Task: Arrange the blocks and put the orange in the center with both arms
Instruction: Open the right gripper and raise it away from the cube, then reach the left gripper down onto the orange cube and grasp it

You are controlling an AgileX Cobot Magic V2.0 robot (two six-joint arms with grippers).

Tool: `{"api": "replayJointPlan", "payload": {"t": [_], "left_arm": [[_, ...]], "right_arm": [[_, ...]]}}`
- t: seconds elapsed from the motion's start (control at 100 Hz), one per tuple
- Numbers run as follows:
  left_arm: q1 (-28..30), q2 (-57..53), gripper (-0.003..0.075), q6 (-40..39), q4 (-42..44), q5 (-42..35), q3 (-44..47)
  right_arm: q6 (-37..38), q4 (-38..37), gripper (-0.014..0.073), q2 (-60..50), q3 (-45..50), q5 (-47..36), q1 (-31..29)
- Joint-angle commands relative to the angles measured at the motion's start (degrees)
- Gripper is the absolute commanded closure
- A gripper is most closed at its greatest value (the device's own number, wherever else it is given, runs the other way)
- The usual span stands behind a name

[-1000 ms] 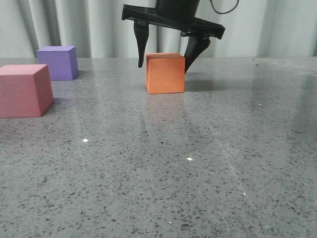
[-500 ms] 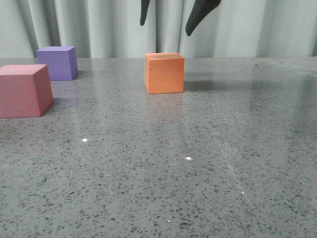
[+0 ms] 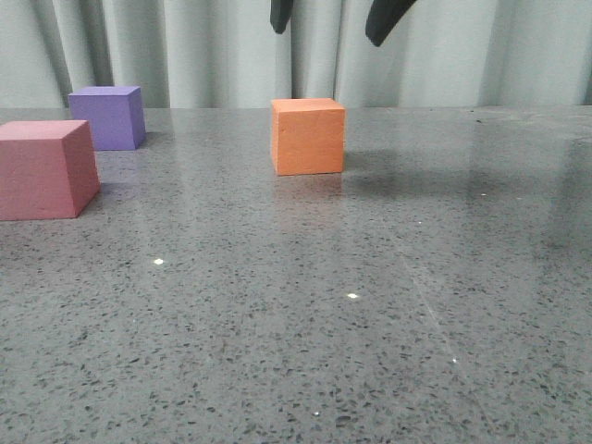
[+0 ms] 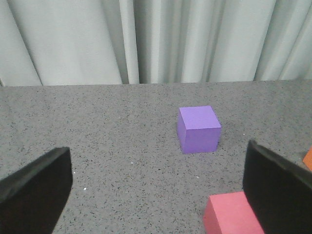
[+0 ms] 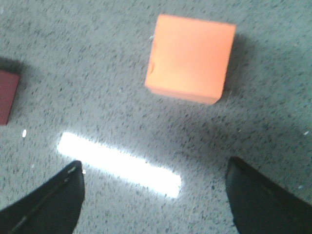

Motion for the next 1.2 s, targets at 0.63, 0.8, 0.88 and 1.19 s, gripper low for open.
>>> {"api": "replayJointPlan", "payload": {"t": [0.63,0.8,0.88,1.19], "left_arm": [[0.04,6.43,0.0040,0.17,-4.22,0.70,-4.95],[-0.63,13.55,0.0040,5.43,-5.89,5.58,-11.53],[-2.16,16.80,0.0040,11.54,-8.43,6.79,-15.10],[-10.63,32.93,0.0040,32.80,-12.32,18.63,-32.85]], "right_arm": [[-3.44,-0.94,0.0001,-32.58,36.51,-22.34,0.61],[-3.44,0.02,0.0001,-35.79,37.25,-20.99,0.61],[-3.44,0.17,0.0001,-37.04,37.25,-20.89,0.61],[-3.44,0.51,0.0001,-39.61,37.25,-20.89,0.61]]}}
